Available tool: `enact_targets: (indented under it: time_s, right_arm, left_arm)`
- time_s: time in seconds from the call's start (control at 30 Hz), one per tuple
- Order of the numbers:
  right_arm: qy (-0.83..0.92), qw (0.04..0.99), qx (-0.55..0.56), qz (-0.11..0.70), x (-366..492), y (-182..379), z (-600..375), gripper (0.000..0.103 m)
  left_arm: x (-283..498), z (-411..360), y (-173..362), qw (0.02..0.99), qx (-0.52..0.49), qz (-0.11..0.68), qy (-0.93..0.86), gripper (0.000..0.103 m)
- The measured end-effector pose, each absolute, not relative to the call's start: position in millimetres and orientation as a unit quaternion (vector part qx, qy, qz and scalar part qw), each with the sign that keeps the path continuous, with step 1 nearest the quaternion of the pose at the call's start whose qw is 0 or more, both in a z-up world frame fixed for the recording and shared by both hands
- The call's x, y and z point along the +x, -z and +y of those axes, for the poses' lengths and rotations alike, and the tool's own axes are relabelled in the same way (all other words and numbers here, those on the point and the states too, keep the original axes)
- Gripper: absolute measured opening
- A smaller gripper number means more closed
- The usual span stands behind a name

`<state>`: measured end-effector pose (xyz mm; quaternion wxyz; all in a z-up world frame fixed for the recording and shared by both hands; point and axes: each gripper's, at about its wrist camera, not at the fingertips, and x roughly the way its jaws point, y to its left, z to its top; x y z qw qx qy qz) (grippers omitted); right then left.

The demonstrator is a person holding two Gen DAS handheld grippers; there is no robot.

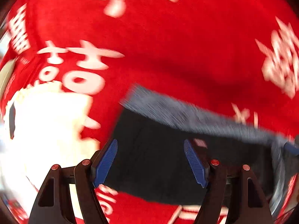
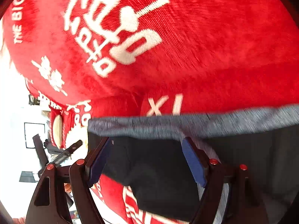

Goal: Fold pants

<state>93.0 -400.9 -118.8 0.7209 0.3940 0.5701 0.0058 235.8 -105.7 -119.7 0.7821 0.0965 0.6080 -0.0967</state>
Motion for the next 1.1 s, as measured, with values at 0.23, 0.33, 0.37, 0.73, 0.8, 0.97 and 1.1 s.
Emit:
enact_targets:
  time_s: [0.23,0.33,0.37,0.73,0.8,0.97,1.1]
  right_arm:
    - [0.081,0.712,0.356,0.6,-16.4,103.3,-404.6,0.081]
    - [0.12,0.694,0.381,0.599,-75.7,104.5,-418.2,0.08]
    - [0.13,0.692,0.384,0.598,-89.8,103.0,-420.0,0.081]
    - [0.282,0.649,0.429,0.562,-258.7,90.9,-410.4,0.081]
    - [0.308,0.644,0.438,0.547,-288.4,89.6,-403.9,0.08]
    - [0.346,0.624,0.481,0.51,-344.2,106.0,-391.3,0.08]
    - [0.344,0.627,0.502,0.487,-362.2,115.4,-385.6,0.08]
  left_arm:
    - [134.8,-216.7,143.3,0.727,0.125,0.636,0.224,0.075]
    - [101.5,-256.5,143.2,0.704,0.126,0.644,0.27,0.075]
    - [91.9,-268.4,144.2,0.694,0.128,0.648,0.286,0.075]
    - [13.4,-340.7,147.7,0.647,0.157,0.641,0.382,0.082]
    - [15.0,-346.3,151.1,0.645,0.17,0.636,0.388,0.082]
    - [7.3,-352.6,161.3,0.633,0.163,0.641,0.403,0.082]
    - [5.6,-351.5,161.5,0.638,0.16,0.637,0.402,0.082]
